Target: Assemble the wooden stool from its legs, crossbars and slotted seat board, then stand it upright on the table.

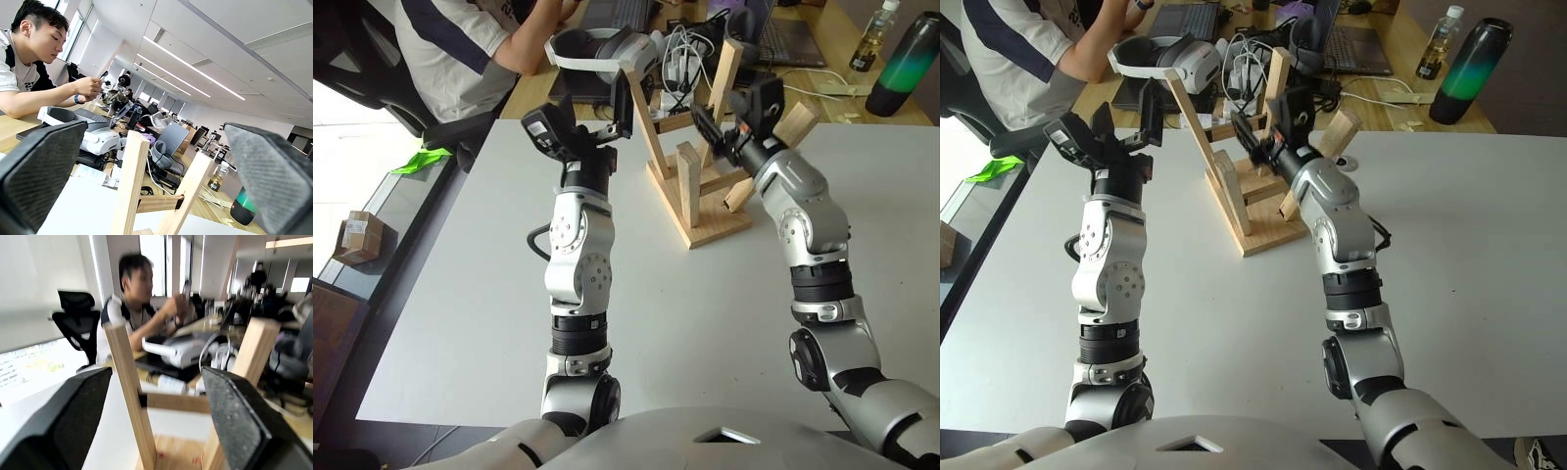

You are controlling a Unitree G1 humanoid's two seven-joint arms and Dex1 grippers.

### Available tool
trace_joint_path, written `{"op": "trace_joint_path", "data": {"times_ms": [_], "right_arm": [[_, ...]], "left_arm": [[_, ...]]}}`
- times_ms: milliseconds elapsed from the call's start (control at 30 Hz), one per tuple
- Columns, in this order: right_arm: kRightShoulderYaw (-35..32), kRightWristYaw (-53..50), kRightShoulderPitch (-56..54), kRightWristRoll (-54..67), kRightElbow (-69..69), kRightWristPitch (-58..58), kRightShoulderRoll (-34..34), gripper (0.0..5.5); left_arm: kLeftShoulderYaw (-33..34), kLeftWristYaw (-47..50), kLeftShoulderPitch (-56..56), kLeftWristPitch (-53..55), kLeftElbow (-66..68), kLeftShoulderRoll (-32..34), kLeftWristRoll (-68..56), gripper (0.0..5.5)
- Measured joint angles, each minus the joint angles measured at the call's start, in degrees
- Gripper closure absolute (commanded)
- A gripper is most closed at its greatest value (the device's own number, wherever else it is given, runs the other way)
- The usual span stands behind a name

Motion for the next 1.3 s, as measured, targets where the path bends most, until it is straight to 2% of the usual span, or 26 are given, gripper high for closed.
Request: {"op": "trace_joint_path", "data": {"times_ms": [67, 133, 200, 267, 367, 533, 700, 800, 867, 900, 933, 1033, 1100, 1200, 1300], "right_arm": [[-0.6, 1.1, -2.3, 2.2, -2.0, 0.2, 0.1, 2.08], [-0.8, 1.9, -4.4, 3.6, -3.6, 1.3, 0.2, 2.08], [-2.4, 0.0, -6.2, 4.3, -3.5, 1.2, 0.6, 2.08], [-6.7, -3.6, -8.6, 4.7, -2.6, -1.2, 0.2, 2.08], [-14.8, -11.2, -11.9, 2.6, 0.4, -7.2, -4.9, 2.08], [-22.7, -23.0, -11.8, -5.9, 10.0, -13.8, -15.4, 2.08], [-24.2, -26.8, -9.8, -7.1, 15.6, -15.7, -16.8, 2.08], [-24.2, -27.1, -8.1, -7.8, 16.8, -18.1, -17.5, 2.08], [-24.8, -28.2, -4.7, -8.6, 17.8, -19.5, -18.5, 2.47], [-25.2, -28.6, -1.4, -9.4, 18.9, -19.6, -18.9, 2.68], [-26.0, -28.8, 1.6, -9.4, 19.6, -19.6, -19.1, 2.97], [-27.4, -28.9, 6.8, -9.3, 20.2, -18.8, -20.3, 3.44], [-25.7, -26.0, 7.9, -9.3, 23.0, -13.8, -20.5, 3.47], [-19.9, -16.3, 10.9, -9.4, 27.2, -7.3, -19.8, 3.47], [-12.4, -3.4, 16.1, -10.7, 30.9, -3.3, -20.4, 3.93]], "left_arm": [[0.2, 0.1, -0.1, 0.6, 0.1, 0.0, -0.4, 0.34], [-0.2, 0.2, -0.2, 5.7, 1.7, 0.1, -0.8, 0.34], [-5.2, -1.6, 0.1, 15.1, 3.8, 2.1, 0.1, 0.34], [-10.3, -4.7, 0.2, 22.7, 3.4, 4.3, 0.4, 0.34], [-15.7, -9.4, -0.2, 30.6, -1.4, 6.4, -0.7, 0.34], [-23.2, -11.1, -4.9, 34.1, -3.5, 4.7, 1.3, 0.34], [-27.7, -11.3, -13.0, 29.4, 6.1, -1.0, 7.1, 0.34], [-23.7, -9.4, -15.5, 20.1, 5.7, -0.7, 8.3, 0.34], [-13.5, -5.5, -23.3, 12.9, 2.5, 0.2, 8.2, 0.34], [-6.8, -3.3, -30.0, 10.6, 0.4, 2.4, 8.2, 0.34], [-2.8, -2.8, -32.5, 10.7, -0.7, 6.0, 8.1, 0.34], [8.3, -0.2, -27.2, 15.8, 5.8, 15.5, 8.3, 0.34], [13.1, 0.6, -23.6, 17.4, 18.1, 22.7, 10.1, 0.34], [12.1, -6.8, -19.5, 16.5, 37.7, 29.9, 13.2, 0.34], [6.2, -20.8, -16.7, 12.8, 56.5, 31.4, 15.8, 0.62]]}}
